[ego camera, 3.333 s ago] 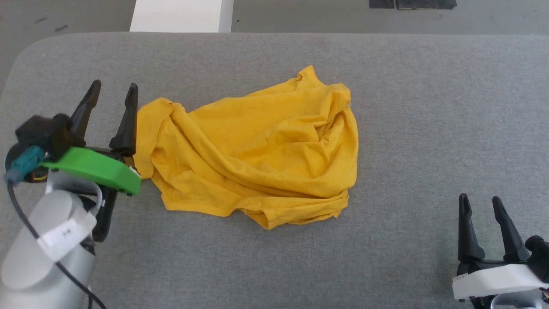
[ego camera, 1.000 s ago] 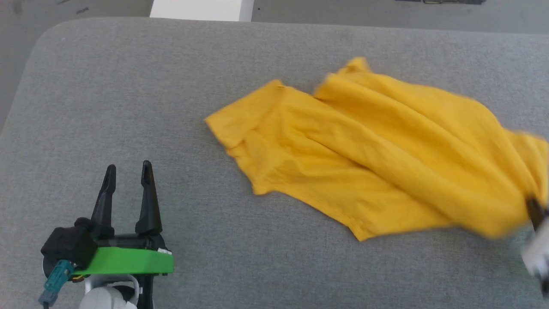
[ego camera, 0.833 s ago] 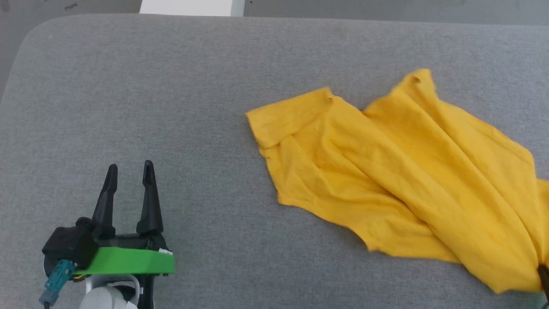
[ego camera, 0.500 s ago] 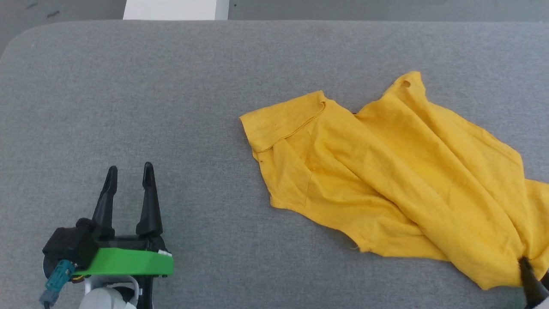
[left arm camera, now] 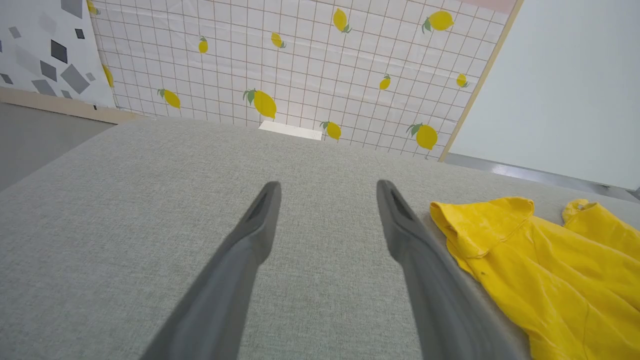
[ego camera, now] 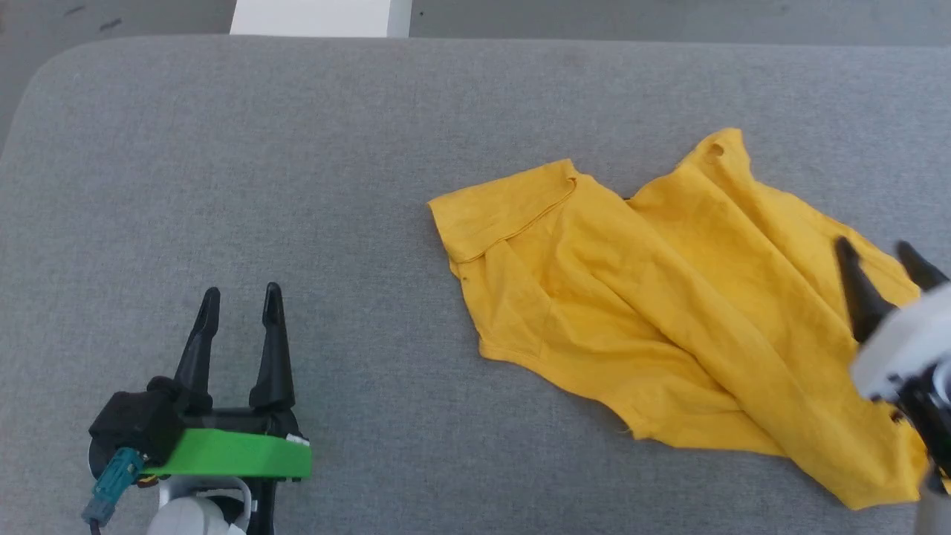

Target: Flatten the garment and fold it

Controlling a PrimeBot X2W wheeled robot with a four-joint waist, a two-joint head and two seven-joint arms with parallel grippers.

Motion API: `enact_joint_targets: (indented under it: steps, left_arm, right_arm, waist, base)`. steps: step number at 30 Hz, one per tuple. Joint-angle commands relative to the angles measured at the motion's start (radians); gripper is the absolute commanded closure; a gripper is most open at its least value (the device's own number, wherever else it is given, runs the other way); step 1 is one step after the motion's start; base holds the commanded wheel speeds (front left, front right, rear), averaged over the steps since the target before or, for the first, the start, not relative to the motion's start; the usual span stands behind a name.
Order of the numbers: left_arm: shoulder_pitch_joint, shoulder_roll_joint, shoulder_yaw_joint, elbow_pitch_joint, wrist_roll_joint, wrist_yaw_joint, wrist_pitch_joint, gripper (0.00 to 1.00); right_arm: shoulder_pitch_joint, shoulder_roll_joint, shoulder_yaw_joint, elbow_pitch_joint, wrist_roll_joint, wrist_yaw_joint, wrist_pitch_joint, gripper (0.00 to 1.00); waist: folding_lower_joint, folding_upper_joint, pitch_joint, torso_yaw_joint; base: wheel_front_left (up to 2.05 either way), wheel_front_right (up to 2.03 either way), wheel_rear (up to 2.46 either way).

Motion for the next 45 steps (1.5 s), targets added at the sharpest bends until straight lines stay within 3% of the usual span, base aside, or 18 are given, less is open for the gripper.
enact_joint_targets:
  steps: [1,8,18,19,20,21,29,32,38,45]
  left_arm:
    - [-0.015,0.001,0.001,0.000,-0.004,-0.007,-0.004,0.00]
    - [-0.043,0.009,-0.002,0.007,-0.016,-0.007,-0.004,0.00]
    - [-0.053,0.010,-0.010,0.018,-0.027,-0.007,-0.004,0.00]
    - [-0.053,0.010,-0.009,0.018,-0.028,-0.007,-0.004,0.00]
    - [-0.053,0.011,-0.008,0.017,-0.028,-0.007,-0.004,0.00]
    - [-0.054,0.012,-0.008,0.017,-0.028,-0.007,-0.004,0.00]
    - [-0.047,0.018,-0.001,0.014,-0.024,-0.007,-0.004,0.00]
    - [-0.040,0.018,-0.004,0.010,-0.021,-0.007,-0.004,0.00]
    - [-0.033,0.023,-0.017,0.005,-0.019,-0.007,-0.004,0.00]
    - [-0.031,0.031,-0.028,0.010,-0.027,-0.007,-0.004,0.00]
  right_arm:
    - [-0.043,0.000,0.018,0.034,-0.016,-0.002,0.025,0.00]
    - [-0.205,0.000,0.145,0.284,-0.176,-0.002,0.165,0.00]
    - [-0.302,-0.043,0.199,0.578,-0.298,-0.002,0.126,0.00]
    - [-0.310,-0.042,0.194,0.595,-0.302,-0.002,0.118,0.56]
    - [-0.317,-0.041,0.185,0.606,-0.307,-0.002,0.112,0.94]
    - [-0.323,-0.039,0.181,0.618,-0.314,-0.002,0.111,1.00]
    - [-0.390,-0.021,0.149,0.598,-0.287,-0.002,0.029,1.00]
    - [-0.399,-0.019,0.094,0.567,-0.284,-0.002,-0.017,1.00]
    - [-0.299,-0.022,-0.100,0.465,-0.300,-0.002,-0.077,1.00]
    - [0.017,-0.003,-0.366,0.326,-0.245,-0.002,-0.079,1.00]
  waist:
    - [0.0000,-0.0001,0.018,0.016]
    - [0.0000,-0.0001,0.045,0.056]
    - [0.0000,-0.0001,0.057,0.095]
    - [0.0000,-0.0001,0.059,0.094]
    - [0.0000,-0.0001,0.060,0.093]
    - [0.0000,-0.0001,0.061,0.091]
    - [0.0000,-0.0001,0.043,0.042]
    - [0.0000,-0.0001,0.034,0.021]
    - [0.0000,-0.0001,0.033,0.002]
    - [0.0000,-0.0001,0.053,0.017]
  base:
    - [0.00,0.00,0.00]
    - [0.00,0.00,0.00]
    - [0.00,0.00,0.00]
    - [0.00,0.00,0.00]
    - [0.00,0.00,0.00]
    - [0.00,0.00,0.00]
    - [0.00,0.00,0.00]
    - [0.00,0.00,0.00]
    - [0.00,0.00,0.00]
    - [0.00,0.00,0.00]
